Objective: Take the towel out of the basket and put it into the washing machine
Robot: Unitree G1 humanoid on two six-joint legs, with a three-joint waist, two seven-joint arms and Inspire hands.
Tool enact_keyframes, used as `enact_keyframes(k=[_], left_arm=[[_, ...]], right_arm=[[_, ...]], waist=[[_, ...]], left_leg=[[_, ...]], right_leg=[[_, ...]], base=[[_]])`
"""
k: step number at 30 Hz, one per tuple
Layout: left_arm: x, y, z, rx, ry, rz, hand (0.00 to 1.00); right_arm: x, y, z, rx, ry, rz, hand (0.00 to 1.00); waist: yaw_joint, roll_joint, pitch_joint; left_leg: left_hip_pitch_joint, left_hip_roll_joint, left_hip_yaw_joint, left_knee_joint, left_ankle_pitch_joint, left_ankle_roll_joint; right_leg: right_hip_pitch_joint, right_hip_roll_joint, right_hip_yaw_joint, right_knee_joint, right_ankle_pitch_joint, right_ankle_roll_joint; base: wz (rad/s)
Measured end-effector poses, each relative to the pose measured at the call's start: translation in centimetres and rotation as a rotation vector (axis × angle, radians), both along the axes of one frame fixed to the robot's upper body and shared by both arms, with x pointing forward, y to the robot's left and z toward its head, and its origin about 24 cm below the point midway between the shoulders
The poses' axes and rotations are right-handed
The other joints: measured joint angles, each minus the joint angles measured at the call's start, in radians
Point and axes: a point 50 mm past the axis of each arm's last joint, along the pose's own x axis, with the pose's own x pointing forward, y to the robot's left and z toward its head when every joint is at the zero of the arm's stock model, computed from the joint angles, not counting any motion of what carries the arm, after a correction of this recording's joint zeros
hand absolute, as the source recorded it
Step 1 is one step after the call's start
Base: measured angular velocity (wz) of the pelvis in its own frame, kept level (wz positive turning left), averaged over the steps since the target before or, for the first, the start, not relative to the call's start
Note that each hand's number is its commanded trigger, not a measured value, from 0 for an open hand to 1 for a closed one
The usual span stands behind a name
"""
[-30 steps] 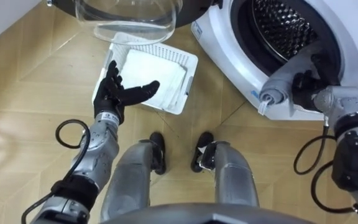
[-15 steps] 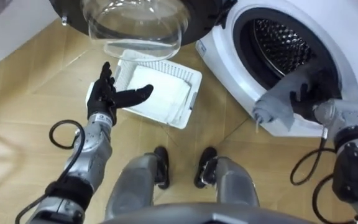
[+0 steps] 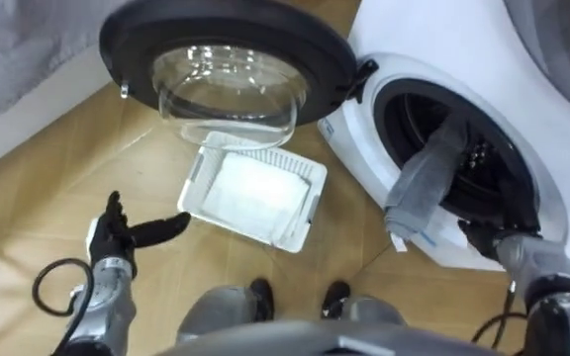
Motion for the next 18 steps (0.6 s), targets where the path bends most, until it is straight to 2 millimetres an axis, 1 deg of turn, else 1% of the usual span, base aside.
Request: enact_keyframes(k=[1,3,4,5,6,7,8,9,10,11,12,13,14,15,17,18], left_arm=[[-0.5,0.2,-0.2,0.006,0.019,0.005,0.0],[-2.0,0.9,-0.6,0.033,0.081,0.02,0.0],[-2.4,1.0,-0.7,0.042,0.095,0.019,0.0],[-3.3,1.2,-0.9,0.058,0.126,0.02,0.0],[-4.4,1.3,-1.1,0.062,0.16,0.032,0.0],[-5.0,1.4,-1.3,0.062,0.178,0.04,0.0],[-6.1,1.6,-1.6,0.062,0.22,0.058,0.0],[-7.2,1.7,-1.9,0.063,0.257,0.075,0.0],[-7.7,1.8,-2.0,0.063,0.275,0.079,0.0],[-8.3,1.6,-2.2,0.063,0.307,0.076,0.0],[-8.5,1.4,-2.4,0.057,0.321,0.067,0.0],[-8.5,1.3,-2.4,0.054,0.326,0.063,0.0],[-8.5,1.2,-2.6,0.048,0.337,0.061,0.0],[-8.8,1.1,-2.8,0.042,0.358,0.065,0.0],[-9.6,1.0,-3.0,0.028,0.394,0.07,0.0],[-9.7,0.9,-3.1,0.022,0.404,0.069,0.0]], right_arm=[[-0.5,0.0,-0.2,-0.008,0.008,0.011,0.0],[-2.7,0.2,-1.1,-0.042,0.056,0.067,0.0],[-3.3,0.2,-1.2,-0.054,0.076,0.088,0.0],[-4.6,0.0,-1.6,-0.093,0.127,0.132,0.0],[-6.0,-0.3,-1.8,-0.142,0.18,0.176,0.0],[-6.8,-0.5,-1.8,-0.167,0.208,0.201,0.0],[-8.3,-0.7,-2.0,-0.216,0.272,0.277,0.0],[-9.8,-0.7,-2.2,-0.261,0.346,0.371,0.0],[-10.1,-0.7,-2.3,-0.28,0.374,0.42,0.0],[-11.1,-0.5,-2.5,-0.306,0.44,0.518,0.0],[-11.6,-0.2,-2.7,-0.323,0.485,0.61,0.0],[-11.7,0.0,-2.8,-0.325,0.505,0.652,0.0],[-12.2,0.5,-3.1,-0.318,0.545,0.728,0.0],[-12.6,0.9,-3.4,-0.311,0.579,0.796,0.0],[-12.9,1.3,-3.6,-0.31,0.606,0.858,0.0],[-12.9,1.4,-3.6,-0.316,0.61,0.883,0.0]], waist=[[0.0,0.002,-0.0013],[-0.004,0.009,-0.009],[-0.006,0.01,-0.0106],[-0.012,0.01,-0.0119],[-0.019,0.008,-0.0132],[-0.024,0.006,-0.0153],[-0.033,0.001,-0.0191],[-0.034,-0.007,-0.0251],[-0.033,-0.009,-0.0254],[-0.036,-0.011,-0.0248],[-0.04,-0.009,-0.0233],[-0.043,-0.009,-0.0229],[-0.048,-0.003,-0.0192],[-0.049,-0.004,-0.0189],[-0.054,0.003,-0.015],[-0.059,0.003,-0.0127]], left_leg=[[0.012,0.0,0.0,-0.001,0.0,0.0],[0.062,0.0,-0.004,-0.032,-0.002,-0.005],[0.075,0.0,-0.006,-0.041,-0.002,-0.008],[0.094,-0.001,-0.008,-0.055,0.0,-0.011],[0.114,-0.001,-0.011,-0.066,0.003,-0.015],[0.12,0.0,-0.011,-0.068,0.003,-0.016],[0.134,0.001,-0.009,-0.07,0.003,-0.017],[0.148,0.003,-0.006,-0.077,0.003,-0.02],[0.154,0.004,-0.006,-0.077,0.001,-0.023],[0.164,0.007,-0.007,-0.078,-0.003,-0.029],[0.166,0.012,-0.013,-0.078,-0.008,-0.039],[0.166,0.014,-0.019,-0.078,-0.011,-0.043],[0.172,0.018,-0.024,-0.083,-0.012,-0.044],[0.19,0.019,-0.024,-0.095,-0.011,-0.047],[0.215,0.023,-0.024,-0.102,-0.014,-0.051],[0.221,0.024,-0.024,-0.101,-0.015,-0.052]], right_leg=[[0.017,0.002,0.002,-0.01,0.0,0.001],[0.075,0.009,-0.008,-0.049,0.002,0.004],[0.087,0.01,-0.01,-0.056,0.002,0.004],[0.111,0.012,-0.012,-0.064,0.002,0.004],[0.125,0.013,-0.014,-0.066,0.002,0.005],[0.132,0.014,-0.014,-0.068,0.002,0.005],[0.145,0.018,-0.012,-0.082,0.002,0.005],[0.163,0.022,-0.011,-0.096,0.002,0.005],[0.17,0.025,-0.011,-0.1,0.002,0.005],[0.179,0.029,-0.009,-0.104,0.002,0.005],[0.183,0.035,-0.009,-0.111,0.004,0.002],[0.184,0.039,-0.009,-0.113,0.006,-0.001],[0.188,0.044,-0.009,-0.113,0.008,-0.004],[0.201,0.047,-0.007,-0.113,0.009,-0.006],[0.221,0.051,-0.005,-0.113,0.009,-0.006],[0.228,0.052,-0.005,-0.112,0.008,-0.007]], base=[[-0.06],[0.07],[0.08],[0.0],[0.0],[-0.07],[-0.18],[-0.21],[-0.25],[-0.19],[-0.16],[-0.05],[0.0],[0.0],[-0.04],[0.0]])
